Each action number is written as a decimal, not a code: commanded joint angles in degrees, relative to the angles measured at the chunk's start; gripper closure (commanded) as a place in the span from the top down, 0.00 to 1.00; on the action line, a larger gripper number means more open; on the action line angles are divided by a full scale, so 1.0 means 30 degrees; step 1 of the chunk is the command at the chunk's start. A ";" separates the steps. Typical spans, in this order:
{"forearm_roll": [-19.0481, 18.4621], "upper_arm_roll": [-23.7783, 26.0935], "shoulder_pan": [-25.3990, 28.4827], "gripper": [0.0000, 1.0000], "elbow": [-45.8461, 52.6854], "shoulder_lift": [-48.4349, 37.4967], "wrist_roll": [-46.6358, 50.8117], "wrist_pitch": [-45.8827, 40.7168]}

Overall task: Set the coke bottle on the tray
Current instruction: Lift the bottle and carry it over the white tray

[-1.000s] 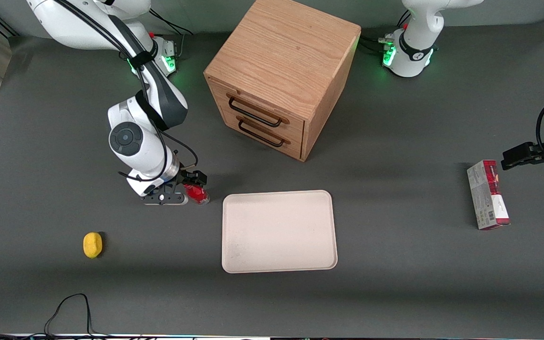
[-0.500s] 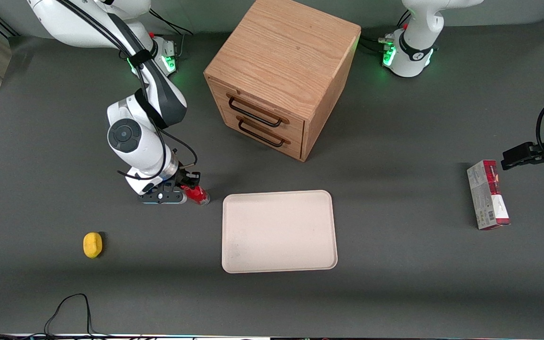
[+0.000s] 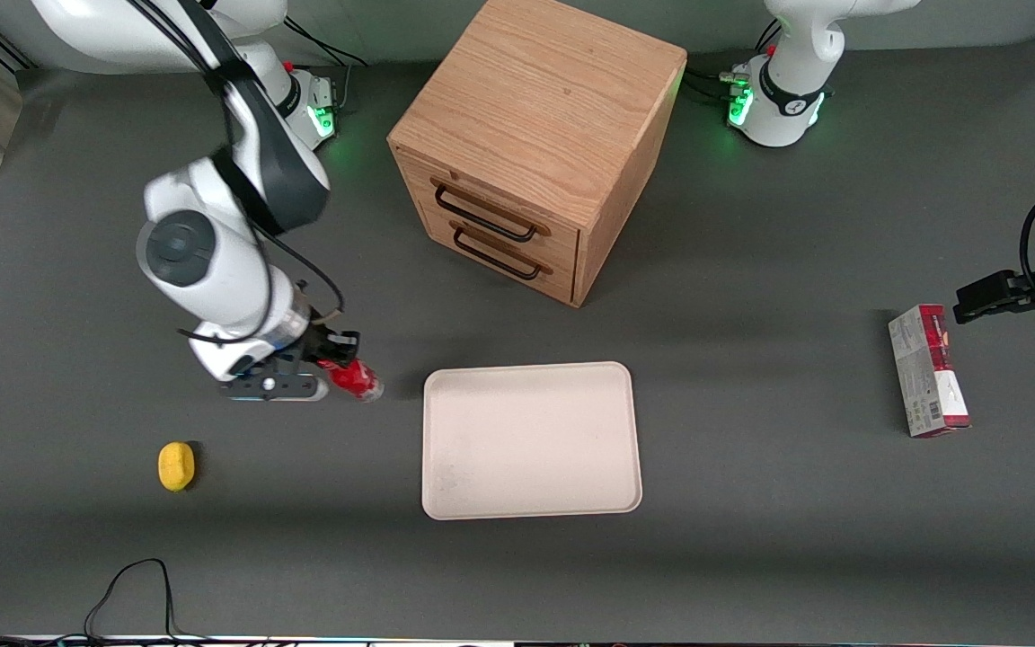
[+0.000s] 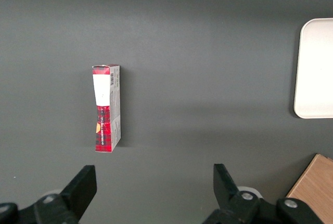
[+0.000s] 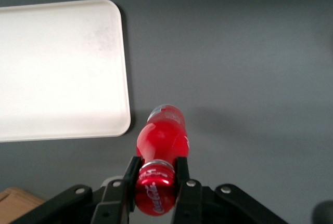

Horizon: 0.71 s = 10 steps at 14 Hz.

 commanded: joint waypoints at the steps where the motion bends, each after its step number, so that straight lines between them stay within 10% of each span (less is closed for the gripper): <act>1: -0.0062 0.0160 -0.0042 0.00 0.8140 0.2854 -0.0723 -0.6287; 10: -0.0237 0.2123 0.0133 0.01 1.3936 0.6928 -0.0576 -0.4326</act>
